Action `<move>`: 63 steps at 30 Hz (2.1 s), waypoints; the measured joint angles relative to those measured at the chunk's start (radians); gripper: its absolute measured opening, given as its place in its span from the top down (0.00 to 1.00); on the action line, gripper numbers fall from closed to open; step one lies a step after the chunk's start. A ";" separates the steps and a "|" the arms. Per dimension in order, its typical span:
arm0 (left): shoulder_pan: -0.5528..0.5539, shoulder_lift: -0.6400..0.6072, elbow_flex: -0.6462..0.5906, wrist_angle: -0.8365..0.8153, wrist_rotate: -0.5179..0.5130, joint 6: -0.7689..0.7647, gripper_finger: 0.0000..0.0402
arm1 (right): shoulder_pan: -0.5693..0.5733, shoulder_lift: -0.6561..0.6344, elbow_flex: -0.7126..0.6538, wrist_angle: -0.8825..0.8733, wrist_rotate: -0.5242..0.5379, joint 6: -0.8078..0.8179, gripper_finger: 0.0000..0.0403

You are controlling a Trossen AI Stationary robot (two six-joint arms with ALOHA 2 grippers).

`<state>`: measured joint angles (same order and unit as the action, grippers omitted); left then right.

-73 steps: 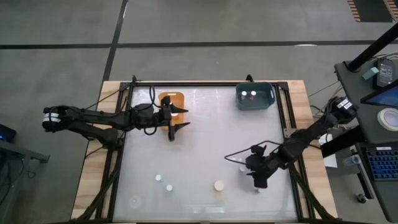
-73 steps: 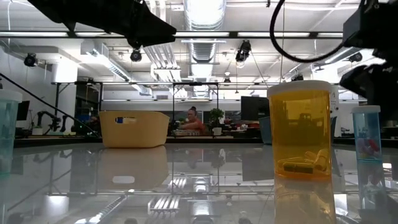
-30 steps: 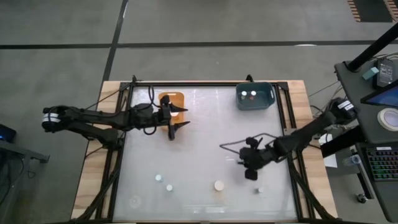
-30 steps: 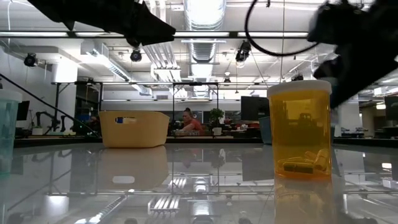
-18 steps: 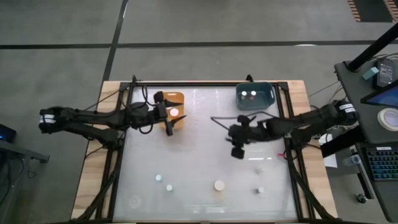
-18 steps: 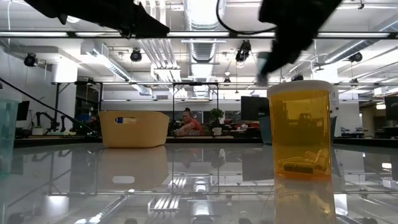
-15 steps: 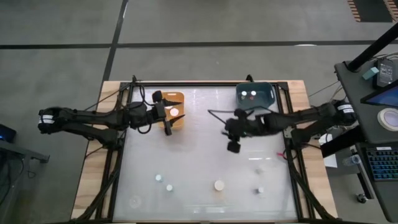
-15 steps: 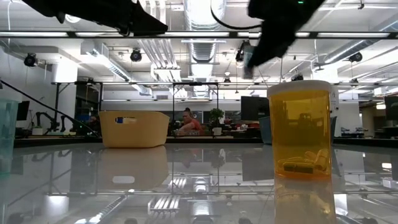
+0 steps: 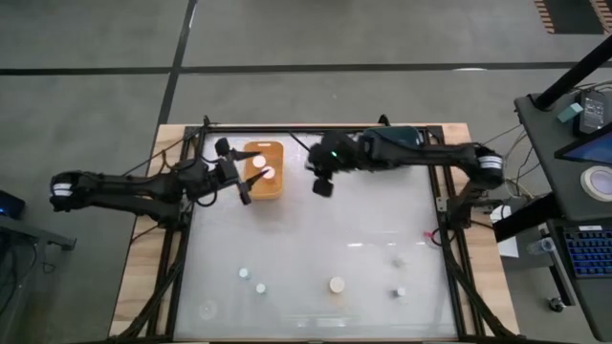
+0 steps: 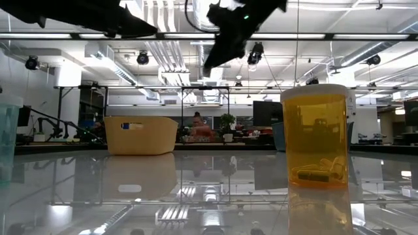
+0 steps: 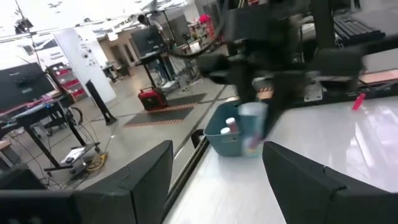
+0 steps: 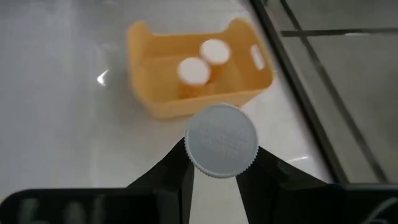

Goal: Pick and place medicine bottles into bin by pill shape (circle, oval)
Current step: Put the orange bottle pill into the yellow bin

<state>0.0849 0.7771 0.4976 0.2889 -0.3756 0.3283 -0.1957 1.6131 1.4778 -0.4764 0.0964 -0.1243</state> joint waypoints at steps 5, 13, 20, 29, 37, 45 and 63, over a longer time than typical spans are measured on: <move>0.000 -0.074 -0.032 0.001 -0.006 -0.001 0.42 | -0.054 0.131 0.137 0.000 -0.003 -0.049 0.77; 0.000 -0.137 -0.071 0.016 -0.007 0.001 0.42 | -0.114 0.311 0.353 0.000 -0.080 -0.071 0.77; 0.000 -0.165 -0.080 0.025 -0.008 0.001 0.42 | -0.139 0.469 0.558 -0.055 -0.119 -0.078 0.77; 0.000 -0.165 -0.081 0.024 -0.008 0.001 0.42 | -0.147 0.657 0.780 -0.131 -0.127 -0.078 0.77; 0.000 -0.165 -0.081 0.024 -0.008 0.001 0.42 | -0.163 0.756 0.859 -0.155 -0.130 -0.066 0.77; 0.000 -0.164 -0.081 0.024 -0.007 0.002 0.42 | -0.170 0.791 0.859 -0.170 -0.131 -0.057 0.77; 0.000 -0.162 -0.081 0.025 -0.007 0.017 0.42 | -0.169 0.818 0.859 -0.172 -0.132 -0.006 0.67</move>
<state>0.0849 0.6148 0.4168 0.3141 -0.3828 0.3454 -0.3645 2.4313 2.3363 -0.6489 -0.0360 -0.1301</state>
